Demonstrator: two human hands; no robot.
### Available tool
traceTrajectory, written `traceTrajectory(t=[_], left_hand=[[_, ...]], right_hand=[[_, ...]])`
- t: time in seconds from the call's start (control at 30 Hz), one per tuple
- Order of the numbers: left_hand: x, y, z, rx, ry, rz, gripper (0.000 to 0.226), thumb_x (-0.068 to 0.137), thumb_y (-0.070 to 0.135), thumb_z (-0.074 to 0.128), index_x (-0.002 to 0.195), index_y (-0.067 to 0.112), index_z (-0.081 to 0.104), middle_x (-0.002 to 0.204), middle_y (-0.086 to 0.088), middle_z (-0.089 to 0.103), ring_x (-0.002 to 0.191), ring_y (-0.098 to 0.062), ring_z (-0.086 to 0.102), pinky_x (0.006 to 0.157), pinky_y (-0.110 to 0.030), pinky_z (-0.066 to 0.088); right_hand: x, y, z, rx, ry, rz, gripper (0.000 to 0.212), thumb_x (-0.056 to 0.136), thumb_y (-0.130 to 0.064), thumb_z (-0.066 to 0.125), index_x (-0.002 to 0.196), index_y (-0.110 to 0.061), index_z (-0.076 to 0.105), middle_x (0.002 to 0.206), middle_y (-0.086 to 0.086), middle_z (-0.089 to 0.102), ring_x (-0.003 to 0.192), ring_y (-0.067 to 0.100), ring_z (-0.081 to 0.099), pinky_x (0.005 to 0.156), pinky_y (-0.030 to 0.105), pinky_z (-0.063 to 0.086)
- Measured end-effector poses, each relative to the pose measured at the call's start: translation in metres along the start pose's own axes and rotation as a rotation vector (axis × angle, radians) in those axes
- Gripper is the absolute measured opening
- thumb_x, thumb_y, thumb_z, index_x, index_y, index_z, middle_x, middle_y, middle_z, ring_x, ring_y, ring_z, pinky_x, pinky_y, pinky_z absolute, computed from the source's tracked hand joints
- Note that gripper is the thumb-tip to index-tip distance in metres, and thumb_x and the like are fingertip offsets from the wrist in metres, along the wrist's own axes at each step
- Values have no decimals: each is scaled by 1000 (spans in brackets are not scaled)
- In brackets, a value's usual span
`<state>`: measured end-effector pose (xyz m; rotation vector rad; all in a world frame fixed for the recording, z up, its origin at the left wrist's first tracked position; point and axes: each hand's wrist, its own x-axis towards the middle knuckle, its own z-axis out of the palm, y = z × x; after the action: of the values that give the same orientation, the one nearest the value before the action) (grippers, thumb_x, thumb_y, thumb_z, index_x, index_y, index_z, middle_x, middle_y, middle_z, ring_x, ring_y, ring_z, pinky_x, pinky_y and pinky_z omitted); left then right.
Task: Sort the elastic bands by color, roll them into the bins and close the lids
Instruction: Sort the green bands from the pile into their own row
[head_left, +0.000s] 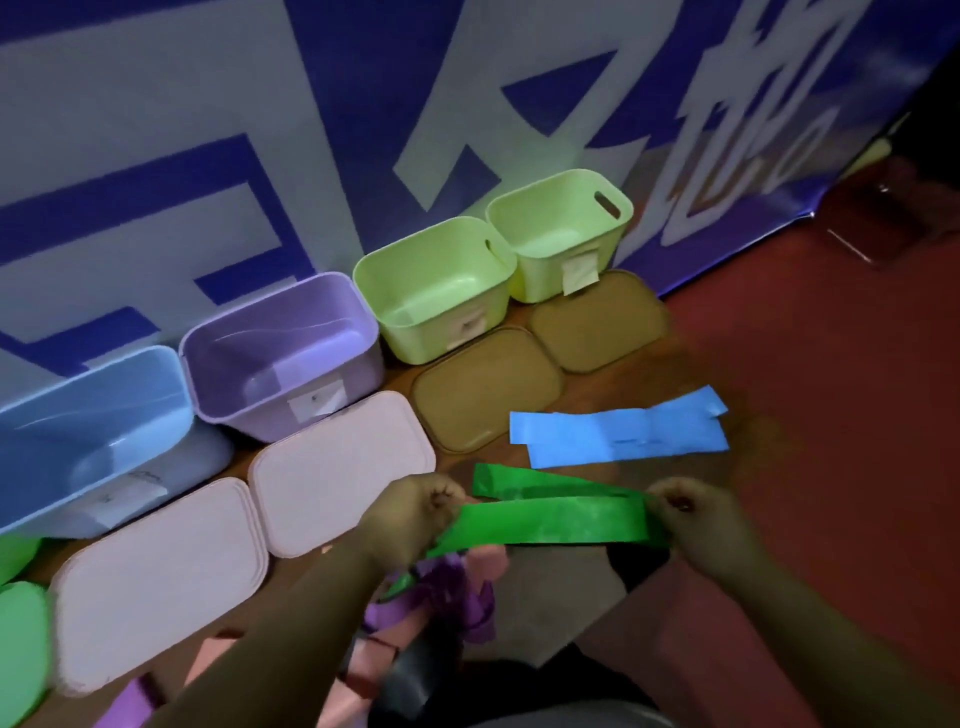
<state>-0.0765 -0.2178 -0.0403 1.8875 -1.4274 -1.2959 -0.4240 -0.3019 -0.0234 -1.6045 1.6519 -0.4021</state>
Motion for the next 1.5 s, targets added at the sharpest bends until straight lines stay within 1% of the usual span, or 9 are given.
traceTrajectory(t=[0.2, 0.33, 0.53, 0.73, 0.83, 0.93, 1.07, 1.27, 1.5], left_hand=[[60, 27, 18, 241, 30, 25, 20, 88, 16, 60, 80, 33, 64, 82, 8, 70, 76, -9, 63, 71, -23, 49], [87, 34, 34, 219, 42, 24, 19, 85, 15, 66, 91, 33, 68, 94, 13, 70, 87, -9, 64, 80, -23, 49], [78, 22, 34, 228, 105, 38, 54, 75, 25, 77, 126, 14, 62, 129, 8, 58, 119, -10, 53, 105, -23, 38], [3, 2, 19, 22, 188, -16, 35, 75, 26, 68, 97, 53, 66, 92, 19, 73, 87, -4, 69, 85, -34, 57], [-28, -16, 12, -11, 192, -56, 44, 76, 11, 68, 109, 41, 67, 107, 11, 74, 102, -7, 69, 92, -35, 55], [-58, -34, 6, 135, 229, -79, 41, 82, 10, 72, 105, 43, 64, 104, 32, 63, 95, 12, 61, 85, -8, 43], [-89, -58, 1, 150, 263, -203, 27, 84, 29, 74, 109, 34, 64, 99, 17, 68, 91, -7, 65, 79, -24, 49], [-116, -87, -3, 204, 236, -210, 13, 86, 42, 59, 98, 37, 59, 86, 22, 60, 83, -1, 61, 73, -23, 45], [-130, -109, -1, 39, 270, -227, 31, 83, 45, 59, 110, 31, 63, 102, 16, 71, 95, -6, 68, 86, -36, 55]], right_hand=[[5, 41, -9, -80, 65, 77, 18, 84, -10, 71, 73, -23, 67, 67, -10, 66, 65, 6, 62, 55, 10, 39], [15, 51, -9, -93, 55, 142, 11, 84, -11, 71, 76, -18, 68, 72, -4, 67, 75, 24, 66, 55, 22, 39], [18, 47, 8, -260, 59, 80, 29, 76, -17, 73, 105, -15, 69, 101, 13, 67, 95, 32, 63, 76, 30, 42], [15, 0, 33, -323, 25, -122, 33, 70, -30, 70, 102, -24, 68, 113, 4, 65, 105, 30, 60, 89, 38, 49], [12, -17, 56, -360, -44, -175, 34, 68, -36, 65, 99, -23, 70, 111, 4, 63, 101, 30, 60, 87, 35, 47], [5, -37, 78, -342, -155, -269, 23, 72, -27, 71, 94, -20, 71, 100, 1, 63, 93, 26, 61, 83, 31, 47], [-11, -62, 108, -311, -298, -364, 20, 76, -26, 68, 95, -23, 69, 98, -2, 63, 95, 21, 59, 84, 32, 48], [-37, -94, 141, -317, -364, -471, 21, 78, -25, 67, 99, -25, 69, 102, -6, 64, 94, 15, 59, 74, 21, 38], [-47, -126, 169, -377, -450, -592, 24, 87, -20, 64, 110, -23, 67, 108, -8, 66, 101, 13, 58, 76, 13, 29]])
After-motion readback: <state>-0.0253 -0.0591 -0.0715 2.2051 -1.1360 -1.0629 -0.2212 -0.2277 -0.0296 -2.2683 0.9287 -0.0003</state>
